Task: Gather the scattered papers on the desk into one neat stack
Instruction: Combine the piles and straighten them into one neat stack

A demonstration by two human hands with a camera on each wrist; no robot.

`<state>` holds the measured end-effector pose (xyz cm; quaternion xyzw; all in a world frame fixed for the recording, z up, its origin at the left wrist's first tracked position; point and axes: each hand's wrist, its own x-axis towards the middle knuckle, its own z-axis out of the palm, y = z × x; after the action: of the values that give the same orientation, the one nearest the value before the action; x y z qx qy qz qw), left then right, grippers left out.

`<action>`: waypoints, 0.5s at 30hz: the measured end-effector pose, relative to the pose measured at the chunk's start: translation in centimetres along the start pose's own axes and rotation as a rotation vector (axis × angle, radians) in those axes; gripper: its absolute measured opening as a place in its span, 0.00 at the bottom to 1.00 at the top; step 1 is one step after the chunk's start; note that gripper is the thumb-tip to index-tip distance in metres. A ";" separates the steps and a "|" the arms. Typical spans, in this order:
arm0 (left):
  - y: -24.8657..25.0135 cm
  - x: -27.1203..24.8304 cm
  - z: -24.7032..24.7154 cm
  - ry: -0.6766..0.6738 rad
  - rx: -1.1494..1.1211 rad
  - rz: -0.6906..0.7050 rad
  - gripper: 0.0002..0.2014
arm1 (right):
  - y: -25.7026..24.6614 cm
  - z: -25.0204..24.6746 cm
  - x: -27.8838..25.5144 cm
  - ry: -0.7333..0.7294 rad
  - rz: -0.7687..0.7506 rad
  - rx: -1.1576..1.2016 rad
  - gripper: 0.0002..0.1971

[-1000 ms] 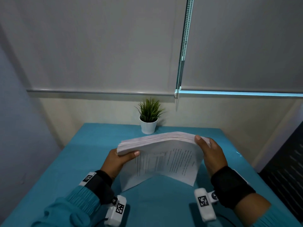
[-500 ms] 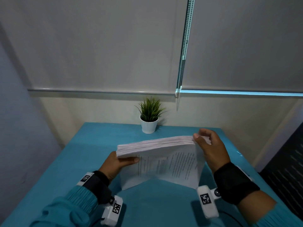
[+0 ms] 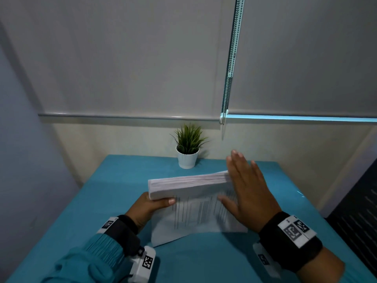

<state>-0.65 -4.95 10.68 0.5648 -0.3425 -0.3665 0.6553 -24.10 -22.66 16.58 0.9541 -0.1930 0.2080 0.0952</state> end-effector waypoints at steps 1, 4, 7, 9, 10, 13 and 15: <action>0.0 0.0 0.0 0.002 0.001 -0.005 0.35 | 0.0 0.0 0.0 0.016 -0.023 0.004 0.47; 0.1 -0.1 -0.1 -0.004 0.022 -0.015 0.38 | -0.5 0.3 -0.2 -0.060 -0.069 -0.024 0.47; 0.2 -0.2 -0.3 0.001 0.022 -0.024 0.40 | -0.8 0.5 0.0 0.019 -0.001 0.025 0.48; 0.2 -0.2 -0.3 -0.004 0.019 -0.029 0.39 | 0.0 0.8 -0.1 0.122 0.116 0.166 0.54; 0.1 -0.2 -0.3 -0.008 0.007 -0.032 0.38 | 0.8 1.2 -0.2 0.179 0.230 0.286 0.58; 0.0 -0.3 -0.2 0.003 -0.055 -0.053 0.35 | 2.9 2.7 -0.7 0.286 0.604 0.801 0.64; -0.2 -0.4 0.2 0.022 -0.094 -0.050 0.35 | 4.1 4.1 -1.1 0.222 0.594 1.283 0.56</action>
<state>-1.01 -4.72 10.48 0.5455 -0.3035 -0.3922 0.6756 -25.20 -27.15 12.82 0.7024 -0.2736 0.3934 -0.5262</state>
